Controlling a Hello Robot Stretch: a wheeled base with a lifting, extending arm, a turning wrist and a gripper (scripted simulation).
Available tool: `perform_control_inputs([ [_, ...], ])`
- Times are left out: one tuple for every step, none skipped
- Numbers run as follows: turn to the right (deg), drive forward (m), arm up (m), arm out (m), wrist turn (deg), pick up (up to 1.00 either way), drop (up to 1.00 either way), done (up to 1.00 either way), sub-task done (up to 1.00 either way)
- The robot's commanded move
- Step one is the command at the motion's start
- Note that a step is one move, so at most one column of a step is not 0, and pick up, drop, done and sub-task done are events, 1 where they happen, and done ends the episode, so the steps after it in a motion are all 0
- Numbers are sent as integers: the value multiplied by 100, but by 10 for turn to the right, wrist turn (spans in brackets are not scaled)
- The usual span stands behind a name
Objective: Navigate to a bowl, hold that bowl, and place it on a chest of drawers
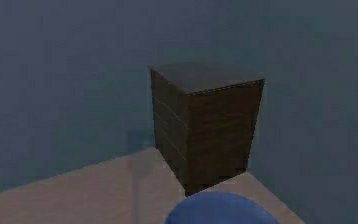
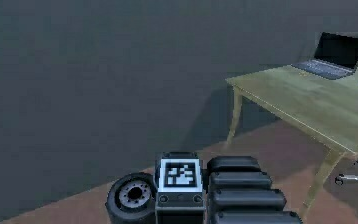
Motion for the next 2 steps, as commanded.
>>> perform_control_inputs([
  [0, 60, 0, 0, 0, 0, 0, 0, 0],
  [-450, 0, 0, 0, 0, 0, 0, 0, 0],
])
